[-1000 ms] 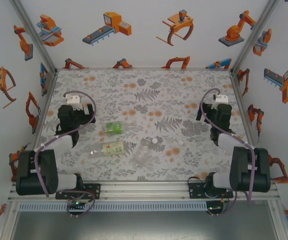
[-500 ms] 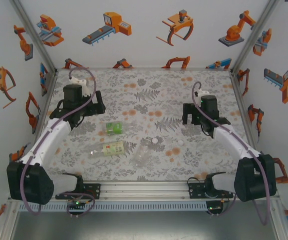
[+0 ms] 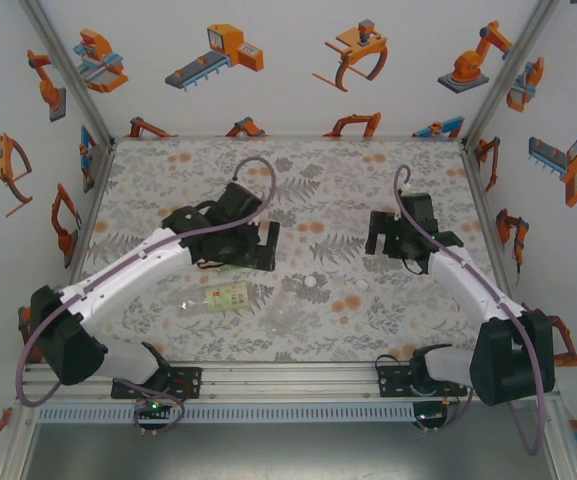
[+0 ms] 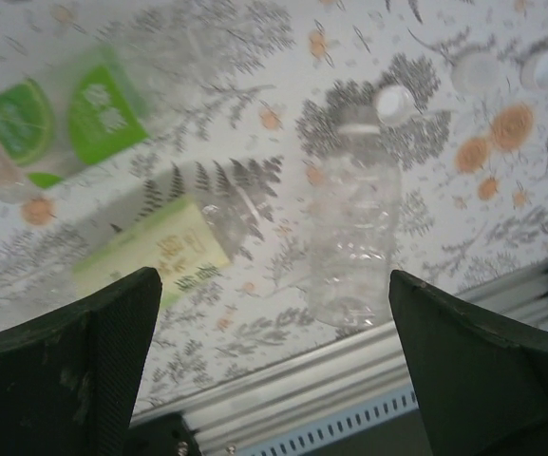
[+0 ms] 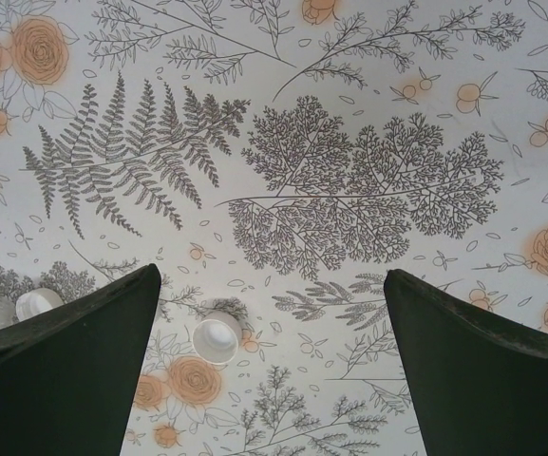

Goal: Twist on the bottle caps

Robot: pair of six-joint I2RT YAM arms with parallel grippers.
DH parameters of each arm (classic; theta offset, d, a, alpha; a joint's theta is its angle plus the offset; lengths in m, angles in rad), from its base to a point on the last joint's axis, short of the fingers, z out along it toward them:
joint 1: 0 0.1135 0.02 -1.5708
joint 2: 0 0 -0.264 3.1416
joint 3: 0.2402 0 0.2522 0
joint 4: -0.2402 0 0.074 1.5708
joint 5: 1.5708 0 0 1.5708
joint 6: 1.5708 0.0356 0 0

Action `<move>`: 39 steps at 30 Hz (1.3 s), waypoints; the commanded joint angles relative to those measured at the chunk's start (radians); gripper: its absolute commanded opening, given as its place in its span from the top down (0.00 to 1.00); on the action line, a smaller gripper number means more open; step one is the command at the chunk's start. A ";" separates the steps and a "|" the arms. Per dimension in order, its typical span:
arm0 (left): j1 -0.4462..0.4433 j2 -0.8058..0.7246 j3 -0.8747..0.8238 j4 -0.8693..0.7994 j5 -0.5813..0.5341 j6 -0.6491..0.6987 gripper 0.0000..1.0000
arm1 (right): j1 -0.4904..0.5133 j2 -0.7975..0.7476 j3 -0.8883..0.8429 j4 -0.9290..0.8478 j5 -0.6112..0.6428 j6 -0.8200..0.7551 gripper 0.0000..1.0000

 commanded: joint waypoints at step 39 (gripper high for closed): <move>-0.204 0.539 0.070 -0.057 0.134 -0.188 0.31 | 0.005 -0.047 -0.035 -0.038 -0.006 0.032 0.11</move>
